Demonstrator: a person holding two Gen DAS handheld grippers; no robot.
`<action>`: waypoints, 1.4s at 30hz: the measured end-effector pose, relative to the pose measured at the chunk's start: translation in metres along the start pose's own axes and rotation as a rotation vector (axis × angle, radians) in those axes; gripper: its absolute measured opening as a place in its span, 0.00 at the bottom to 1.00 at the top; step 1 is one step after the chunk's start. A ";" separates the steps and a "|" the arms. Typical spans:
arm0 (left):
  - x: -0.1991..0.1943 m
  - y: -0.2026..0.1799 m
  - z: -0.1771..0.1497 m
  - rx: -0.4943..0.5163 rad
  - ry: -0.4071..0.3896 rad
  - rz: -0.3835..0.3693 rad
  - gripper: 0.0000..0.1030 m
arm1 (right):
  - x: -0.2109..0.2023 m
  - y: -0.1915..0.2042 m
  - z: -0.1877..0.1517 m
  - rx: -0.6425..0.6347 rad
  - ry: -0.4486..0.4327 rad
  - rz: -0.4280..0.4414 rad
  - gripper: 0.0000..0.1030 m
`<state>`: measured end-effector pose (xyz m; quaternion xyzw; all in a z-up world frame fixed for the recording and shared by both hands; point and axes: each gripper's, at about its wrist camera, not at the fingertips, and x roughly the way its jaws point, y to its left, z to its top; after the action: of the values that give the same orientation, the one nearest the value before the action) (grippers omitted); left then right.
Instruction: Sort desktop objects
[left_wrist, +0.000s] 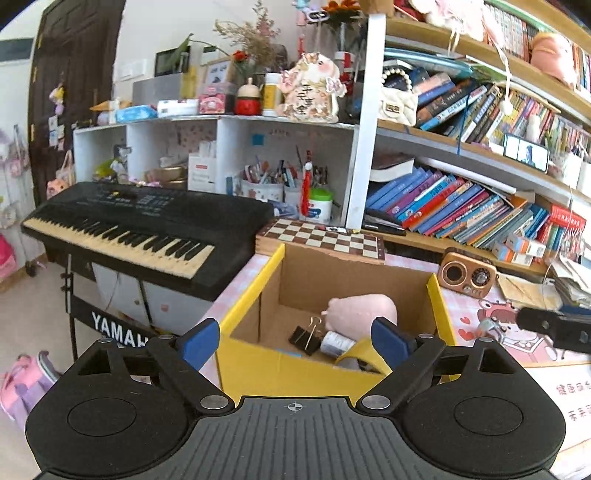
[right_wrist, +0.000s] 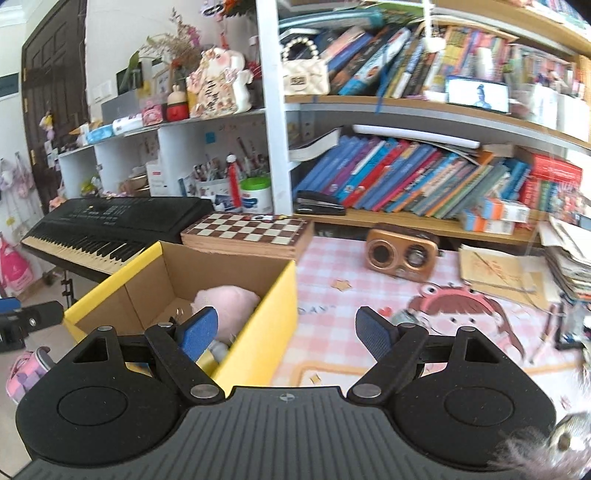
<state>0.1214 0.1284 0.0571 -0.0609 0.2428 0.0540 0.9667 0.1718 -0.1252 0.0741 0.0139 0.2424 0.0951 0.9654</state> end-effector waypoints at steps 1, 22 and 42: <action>-0.004 0.001 -0.002 -0.012 -0.002 0.000 0.89 | -0.007 -0.001 -0.004 0.008 -0.003 -0.009 0.78; -0.066 0.005 -0.064 -0.004 0.045 -0.009 0.90 | -0.085 0.015 -0.091 0.030 0.055 -0.065 0.79; -0.089 -0.005 -0.097 0.013 0.109 -0.039 0.90 | -0.111 0.042 -0.127 -0.018 0.125 0.003 0.79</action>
<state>-0.0006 0.1027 0.0145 -0.0620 0.2940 0.0302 0.9533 0.0080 -0.1077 0.0166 -0.0002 0.3015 0.0995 0.9483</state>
